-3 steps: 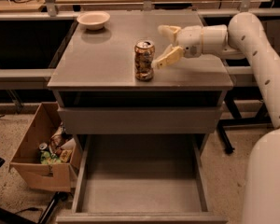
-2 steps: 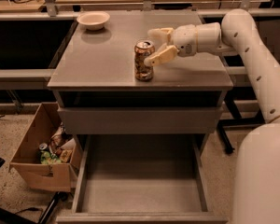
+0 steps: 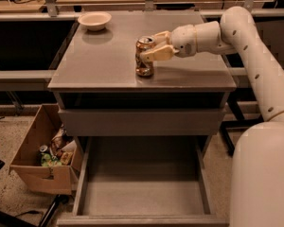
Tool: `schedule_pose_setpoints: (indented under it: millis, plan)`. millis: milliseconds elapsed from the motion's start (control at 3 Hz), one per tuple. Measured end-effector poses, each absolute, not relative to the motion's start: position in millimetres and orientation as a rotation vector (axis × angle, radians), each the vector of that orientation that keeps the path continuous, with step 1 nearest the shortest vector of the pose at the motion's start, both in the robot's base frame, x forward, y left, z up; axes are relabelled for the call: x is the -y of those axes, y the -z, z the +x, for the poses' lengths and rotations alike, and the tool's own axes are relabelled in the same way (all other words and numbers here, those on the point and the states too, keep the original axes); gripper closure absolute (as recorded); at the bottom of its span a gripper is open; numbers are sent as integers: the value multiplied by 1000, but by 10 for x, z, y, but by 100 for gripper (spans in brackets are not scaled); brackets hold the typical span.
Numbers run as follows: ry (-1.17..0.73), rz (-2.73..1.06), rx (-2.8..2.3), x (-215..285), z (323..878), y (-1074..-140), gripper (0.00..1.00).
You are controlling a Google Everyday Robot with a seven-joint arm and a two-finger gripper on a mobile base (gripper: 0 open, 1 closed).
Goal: Place orange can into middle drawer
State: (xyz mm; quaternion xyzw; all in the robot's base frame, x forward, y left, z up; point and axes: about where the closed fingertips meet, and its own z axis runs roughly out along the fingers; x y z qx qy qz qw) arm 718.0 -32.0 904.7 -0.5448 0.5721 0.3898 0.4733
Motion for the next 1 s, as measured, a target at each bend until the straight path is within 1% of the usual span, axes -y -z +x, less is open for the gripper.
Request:
schedule_pose_setpoints:
  millis: [333,667,1000]
  plan:
    - [-954,-1333,-1400,319,7180,-9047,89]
    - [-954,-1333,-1400,319,7180,-9048,100]
    - [-844,-1339,-1379,518,6944,-9494,100]
